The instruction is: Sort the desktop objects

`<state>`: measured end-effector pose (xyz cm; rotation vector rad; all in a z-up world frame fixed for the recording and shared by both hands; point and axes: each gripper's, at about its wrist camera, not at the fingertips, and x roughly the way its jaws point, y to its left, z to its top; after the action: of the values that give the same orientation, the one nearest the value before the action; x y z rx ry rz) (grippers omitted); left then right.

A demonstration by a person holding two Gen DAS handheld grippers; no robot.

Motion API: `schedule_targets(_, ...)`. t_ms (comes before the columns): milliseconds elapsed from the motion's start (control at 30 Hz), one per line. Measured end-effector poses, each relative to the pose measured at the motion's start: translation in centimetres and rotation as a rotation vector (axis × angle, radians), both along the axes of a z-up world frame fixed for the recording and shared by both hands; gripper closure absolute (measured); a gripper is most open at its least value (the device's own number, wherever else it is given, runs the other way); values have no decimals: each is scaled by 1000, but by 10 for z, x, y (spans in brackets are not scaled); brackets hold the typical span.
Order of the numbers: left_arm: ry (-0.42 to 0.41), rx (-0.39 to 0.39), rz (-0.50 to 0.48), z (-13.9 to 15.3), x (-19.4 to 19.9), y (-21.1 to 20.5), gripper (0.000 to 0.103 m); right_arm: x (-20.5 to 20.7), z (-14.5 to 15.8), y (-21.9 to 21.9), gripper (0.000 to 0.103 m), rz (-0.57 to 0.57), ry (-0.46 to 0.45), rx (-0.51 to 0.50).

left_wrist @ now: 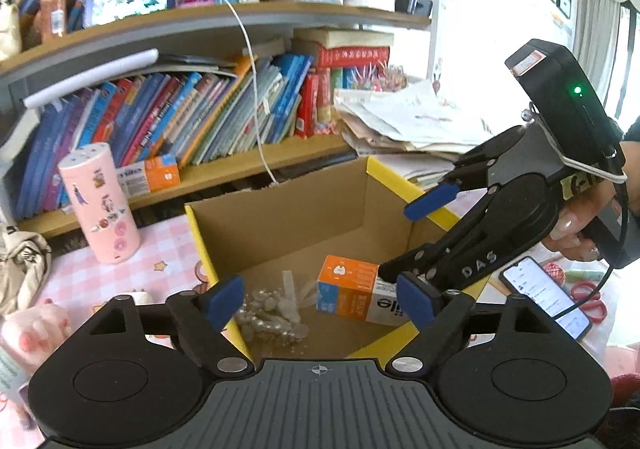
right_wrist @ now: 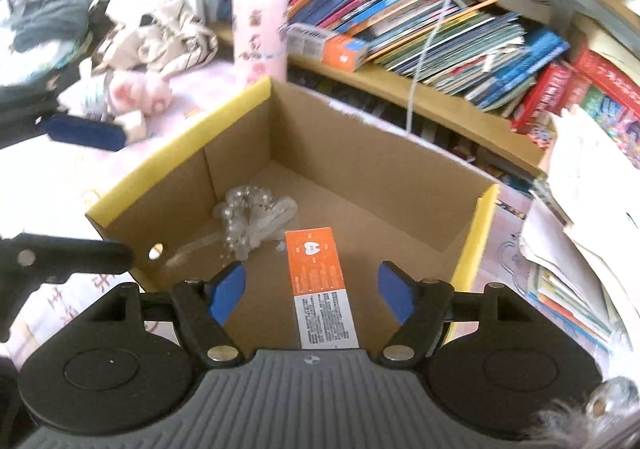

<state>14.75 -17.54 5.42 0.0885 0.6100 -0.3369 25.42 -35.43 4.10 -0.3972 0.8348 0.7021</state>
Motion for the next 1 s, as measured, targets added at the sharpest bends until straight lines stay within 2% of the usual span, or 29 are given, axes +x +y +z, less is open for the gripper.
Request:
schedule_targets(100, -17, -13, 12, 2, -14, 7, 10, -8, 6, -6, 31, -45, -14, 21)
schedule_targets(300, -17, -31, 30, 2, -38, 26, 9, -30, 14, -15, 30, -143, -24, 60)
schedule_targets(667, 9, -74, -1, 1, -67, 71, 9, -84, 25, -10, 30, -296, -38, 73)
schedule_targets(833, 27, -89, -29, -4, -80, 86, 8, -108, 22, 0, 29, -361, -26, 77)
schedule_targets(1000, 46, -68, -56, -12, -94, 100, 7, -133, 13, 11, 29, -406, -1, 66)
